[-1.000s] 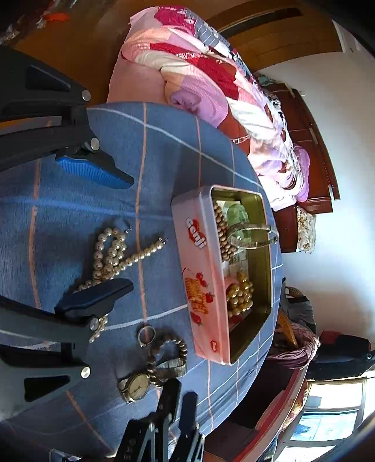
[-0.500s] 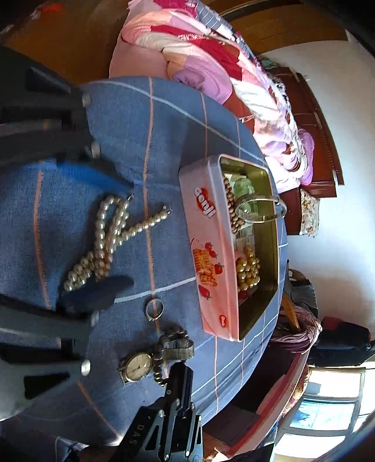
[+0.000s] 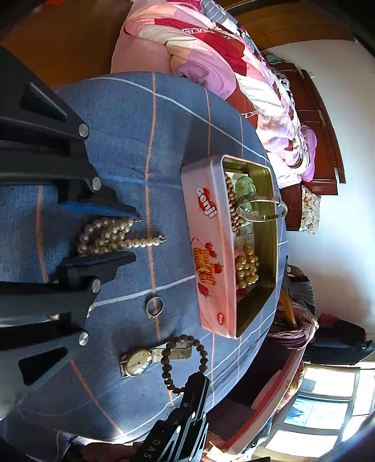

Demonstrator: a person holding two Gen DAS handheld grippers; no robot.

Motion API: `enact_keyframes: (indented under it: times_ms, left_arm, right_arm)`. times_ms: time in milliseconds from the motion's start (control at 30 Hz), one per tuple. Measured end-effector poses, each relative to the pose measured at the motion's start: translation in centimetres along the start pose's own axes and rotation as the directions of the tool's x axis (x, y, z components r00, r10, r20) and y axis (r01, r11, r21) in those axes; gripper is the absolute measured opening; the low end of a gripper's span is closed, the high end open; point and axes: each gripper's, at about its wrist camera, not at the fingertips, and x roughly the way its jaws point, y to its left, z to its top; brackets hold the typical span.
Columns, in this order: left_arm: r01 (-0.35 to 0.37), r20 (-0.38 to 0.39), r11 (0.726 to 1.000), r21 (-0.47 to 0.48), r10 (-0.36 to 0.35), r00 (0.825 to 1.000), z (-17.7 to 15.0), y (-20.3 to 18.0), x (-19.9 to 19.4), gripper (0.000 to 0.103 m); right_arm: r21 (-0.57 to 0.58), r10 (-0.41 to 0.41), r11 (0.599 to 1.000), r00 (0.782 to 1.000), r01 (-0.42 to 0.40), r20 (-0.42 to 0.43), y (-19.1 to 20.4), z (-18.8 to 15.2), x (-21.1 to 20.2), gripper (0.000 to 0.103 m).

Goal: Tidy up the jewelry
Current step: 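Grasp the pearl necklace with the left gripper while the right gripper grasps the dark bead bracelet, then carry the pearl necklace and dark bead bracelet into the tin and open both grippers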

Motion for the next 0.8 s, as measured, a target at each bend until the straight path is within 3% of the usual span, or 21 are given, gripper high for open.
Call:
enact_keyframes:
  times_ms: [33,533,800]
  left_arm:
    - [0.003,-0.001,1.000,0.000,-0.003,1.000,0.1,0.1,-0.1,0.006]
    - [0.022,0.036,1.000,-0.016,-0.021,0.999,1.1,0.9,-1.1,0.006]
    - [0.024,0.146,1.000,-0.004,-0.023,0.989,3.8,1.4,-4.5,0.005]
  right_arm:
    - [0.003,0.002,1.000,1.000,-0.002,0.009,0.0,0.1,-0.1,0.010]
    - [0.004,0.011,1.000,0.998,-0.011,0.058,0.1,0.3,-1.0,0.010]
    - [-0.003,0.019,1.000,0.996,-0.019,0.091,0.4,0.6,-1.9,0.010]
